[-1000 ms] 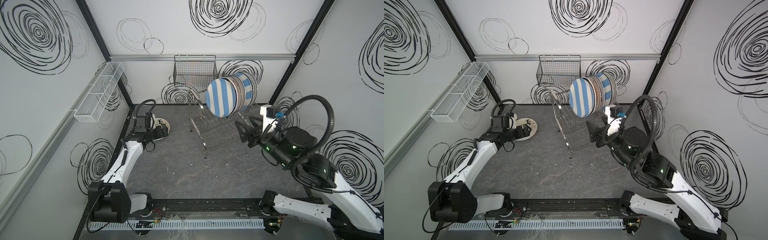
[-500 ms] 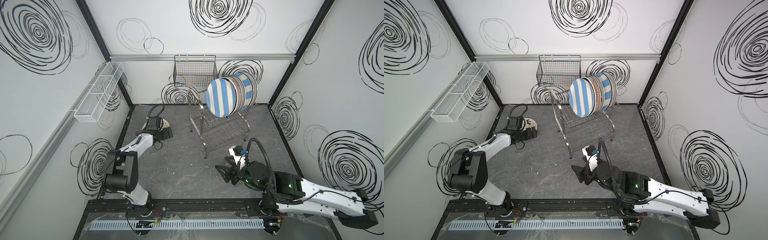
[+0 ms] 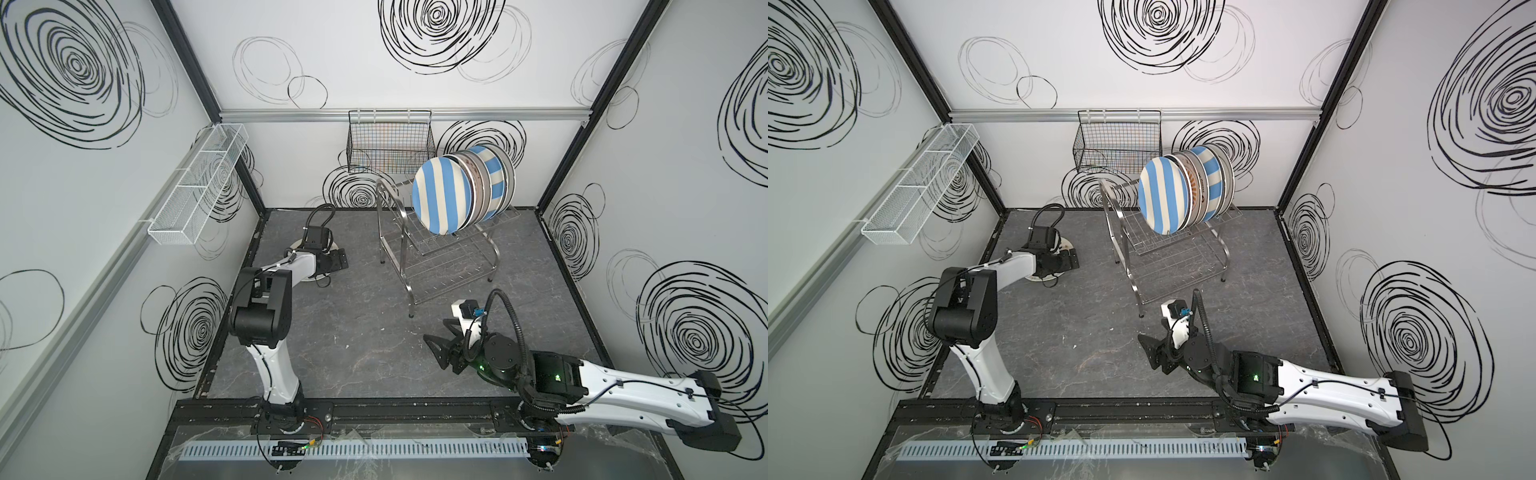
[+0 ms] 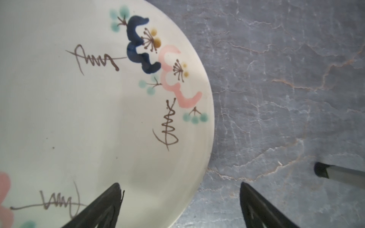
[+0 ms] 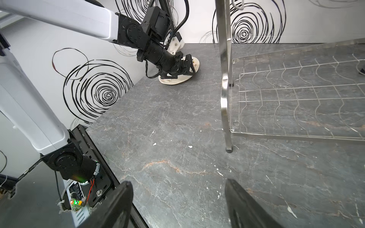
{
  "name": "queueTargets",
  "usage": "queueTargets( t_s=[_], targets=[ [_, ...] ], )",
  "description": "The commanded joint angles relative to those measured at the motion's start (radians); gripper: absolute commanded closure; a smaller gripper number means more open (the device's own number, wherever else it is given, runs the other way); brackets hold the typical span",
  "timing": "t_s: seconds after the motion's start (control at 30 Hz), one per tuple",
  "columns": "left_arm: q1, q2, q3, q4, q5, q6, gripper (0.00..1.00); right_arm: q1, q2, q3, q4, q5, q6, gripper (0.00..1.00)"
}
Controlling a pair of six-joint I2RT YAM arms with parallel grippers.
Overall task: Load the plates into the dish rack
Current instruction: 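Move the left gripper to the floral cream plate while the right gripper waits low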
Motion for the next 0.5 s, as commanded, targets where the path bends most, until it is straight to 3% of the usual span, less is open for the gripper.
queueTargets(
  t_s=[0.0,0.27,0.47],
  targets=[
    [0.012,0.029,0.034,0.006,0.027,0.011,0.04,-0.004,-0.012,-0.015,0.044,0.031,0.010,0.22],
    [0.019,0.039,0.010,-0.001,0.046,-0.010,0.04,-0.015,-0.011,-0.027,0.066,0.007,0.033,0.21],
    [0.018,-0.076,-0.187,0.119,0.179,-0.125,0.04,-0.041,0.012,-0.011,0.076,-0.031,0.025,0.21]
  ],
)
